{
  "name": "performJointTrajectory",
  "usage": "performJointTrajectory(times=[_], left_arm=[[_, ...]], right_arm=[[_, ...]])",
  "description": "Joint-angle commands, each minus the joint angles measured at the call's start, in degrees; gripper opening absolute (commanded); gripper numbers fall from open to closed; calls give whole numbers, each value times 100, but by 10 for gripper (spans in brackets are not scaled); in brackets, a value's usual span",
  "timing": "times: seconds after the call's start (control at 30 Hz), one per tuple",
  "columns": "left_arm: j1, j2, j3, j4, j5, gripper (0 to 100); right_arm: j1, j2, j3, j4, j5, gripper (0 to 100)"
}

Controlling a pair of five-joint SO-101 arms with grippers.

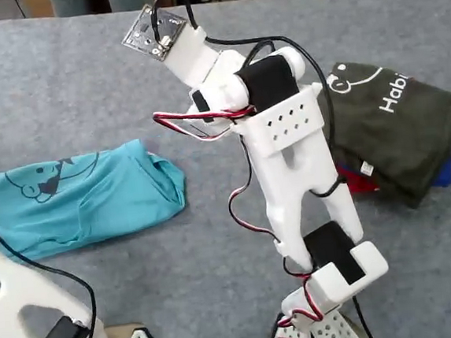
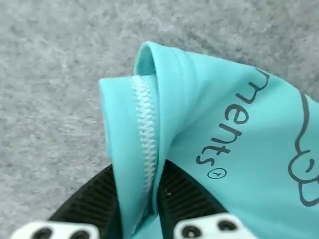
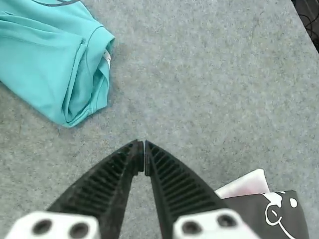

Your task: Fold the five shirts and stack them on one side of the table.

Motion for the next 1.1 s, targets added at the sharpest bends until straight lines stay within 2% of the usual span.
performJointTrajectory(times=[0.0,0.13,0.27,0.53,0.8,1.07], left_arm=[[127,-132,-145,62,-44,28],[576,-237,259,70,-35,28],[1253,-897,1174,70,141,28],[3204,-2453,2949,53,747,29],[4831,-2567,3231,53,1741,29],[5974,-2567,3846,53,2075,29]], right_arm=[[-44,-251,4,44,-9,15],[-35,-251,13,35,0,15],[0,-224,13,35,0,15],[501,-251,4,0,-35,15],[985,-259,-31,-9,-35,15],[1248,-215,22,0,-35,15]])
